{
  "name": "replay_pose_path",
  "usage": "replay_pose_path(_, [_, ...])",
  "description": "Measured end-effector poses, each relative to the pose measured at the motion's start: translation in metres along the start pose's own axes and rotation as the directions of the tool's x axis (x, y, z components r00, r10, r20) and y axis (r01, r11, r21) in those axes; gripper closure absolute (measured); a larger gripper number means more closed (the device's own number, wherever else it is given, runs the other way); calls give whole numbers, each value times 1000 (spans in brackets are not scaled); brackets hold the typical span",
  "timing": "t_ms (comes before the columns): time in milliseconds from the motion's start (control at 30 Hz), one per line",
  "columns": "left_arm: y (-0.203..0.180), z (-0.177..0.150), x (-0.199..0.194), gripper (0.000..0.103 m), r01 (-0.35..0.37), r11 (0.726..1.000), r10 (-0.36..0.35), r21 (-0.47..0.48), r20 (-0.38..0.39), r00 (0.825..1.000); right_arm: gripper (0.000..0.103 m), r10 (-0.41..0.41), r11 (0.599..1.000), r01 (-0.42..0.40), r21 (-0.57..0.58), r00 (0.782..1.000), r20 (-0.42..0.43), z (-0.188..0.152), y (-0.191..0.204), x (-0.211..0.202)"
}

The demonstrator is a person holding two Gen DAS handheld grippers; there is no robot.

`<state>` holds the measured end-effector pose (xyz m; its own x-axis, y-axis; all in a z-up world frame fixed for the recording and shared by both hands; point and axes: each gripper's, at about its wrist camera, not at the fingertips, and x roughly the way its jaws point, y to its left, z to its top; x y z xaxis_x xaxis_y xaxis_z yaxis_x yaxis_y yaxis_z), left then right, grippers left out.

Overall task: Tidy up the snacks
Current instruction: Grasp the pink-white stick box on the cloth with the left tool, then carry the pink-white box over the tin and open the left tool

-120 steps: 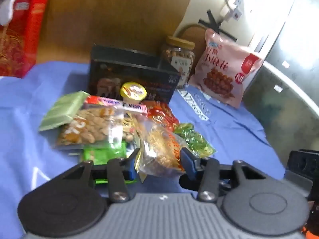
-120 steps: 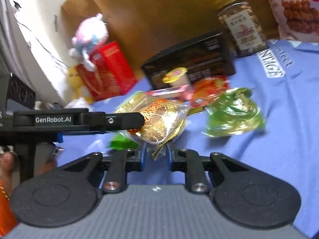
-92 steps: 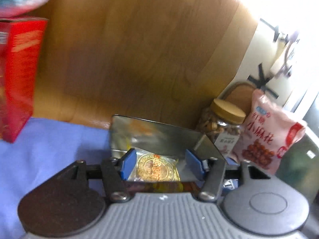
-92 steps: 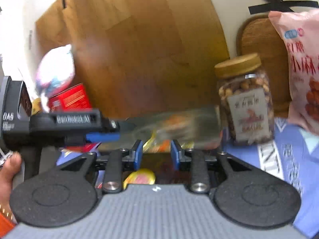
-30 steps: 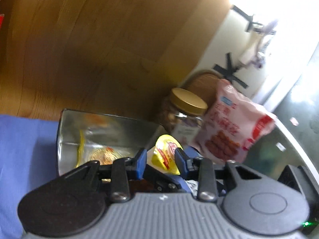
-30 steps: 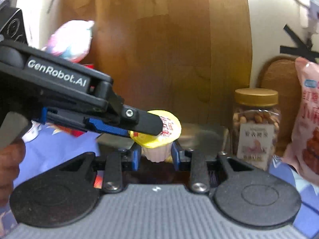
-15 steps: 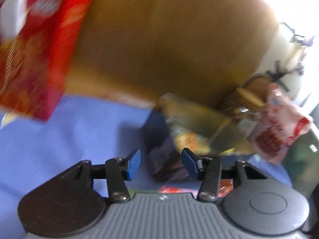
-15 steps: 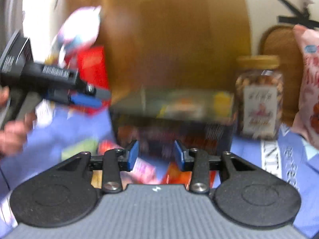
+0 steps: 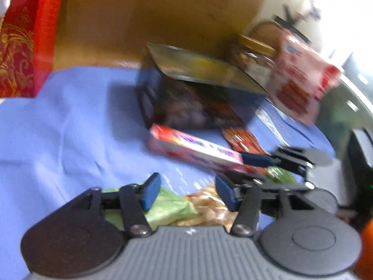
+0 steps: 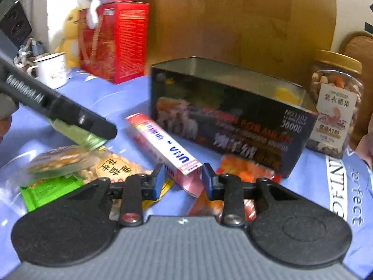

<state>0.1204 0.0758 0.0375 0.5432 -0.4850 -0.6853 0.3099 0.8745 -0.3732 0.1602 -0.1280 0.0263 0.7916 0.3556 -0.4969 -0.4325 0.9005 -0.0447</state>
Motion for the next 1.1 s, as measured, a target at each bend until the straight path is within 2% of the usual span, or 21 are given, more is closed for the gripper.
replay_pose_path(100, [-5,1,-9,44,49,999,-48,15,-24,999,66,29,999,-29,-23,1000,-3,-8,4,-11])
replay_pose_path(167, [-1,15,-16,42,39,999,-40,11,31,999,66,25,1000,-25,-11,1000,-4,-7,1,-18])
replay_pose_path(233, [11,28,-18,34,11,1000,-10,-11,78,997,65,11,1000,-11,-5,1000,0,-7,-2,-22])
replay_pose_path(300, [25,41,-6,34,6,999,-1,-53,85,996,65,-4,1000,4,-9,1000,-10,0,-11,-10])
replay_pose_path(400, [43,52,24,34,5,994,0,-112,41,999,65,21,1000,-22,-17,999,-31,6,-18,1])
replay_pose_path(467, [45,51,44,39,-7,992,7,-128,3,1000,65,26,999,-27,-31,999,-38,7,-20,9])
replay_pose_path(533, [41,45,48,53,1,995,-1,-103,4,1000,66,43,998,-44,-39,998,-42,9,-24,19])
replay_pose_path(567, [38,42,47,53,-2,995,2,-96,-1,1000,69,53,998,-55,-33,998,-42,10,-25,21])
replay_pose_path(600, [36,40,44,62,-5,995,4,-102,-6,1000,73,70,997,-71,-25,997,-40,10,-26,22])
replay_pose_path(633, [36,37,41,87,55,991,-58,-122,-22,998,74,70,997,-71,-25,997,-40,10,-25,22])
replay_pose_path(667, [37,34,38,93,132,980,-140,-151,-41,989,74,65,997,-66,-35,997,-37,11,-24,21])
replay_pose_path(700, [33,33,33,91,176,971,-184,-161,-39,982,75,61,997,-62,-45,998,-26,11,-21,17])
replay_pose_path(733, [24,34,27,91,174,976,-178,-131,-19,984,75,62,997,-61,-55,998,4,13,-19,10])
replay_pose_path(800, [6,42,16,91,126,991,-125,-52,29,992,76,70,996,-66,-64,995,74,22,-18,-3])
replay_pose_path(867, [-4,53,8,89,130,991,-127,-29,71,989,76,82,995,-72,-74,988,133,36,-20,-13])
replay_pose_path(900, [-5,58,4,82,134,991,-131,-28,91,987,76,75,995,-62,-82,984,160,41,-20,-17])
replay_pose_path(933, [-5,62,0,70,126,992,-121,-33,116,986,77,53,995,-38,-87,982,183,48,-21,-20])
replay_pose_path(1000, [3,67,-6,52,86,995,-75,-58,180,981,78,35,996,-19,-82,980,195,55,-25,-23])
replay_pose_path(1033, [7,70,-5,48,66,995,-50,-77,194,980,78,44,997,-32,-69,982,186,57,-29,-25])
replay_pose_path(1100, [16,71,3,48,60,989,-36,-134,170,985,78,48,998,-42,-38,984,173,55,-35,-29])
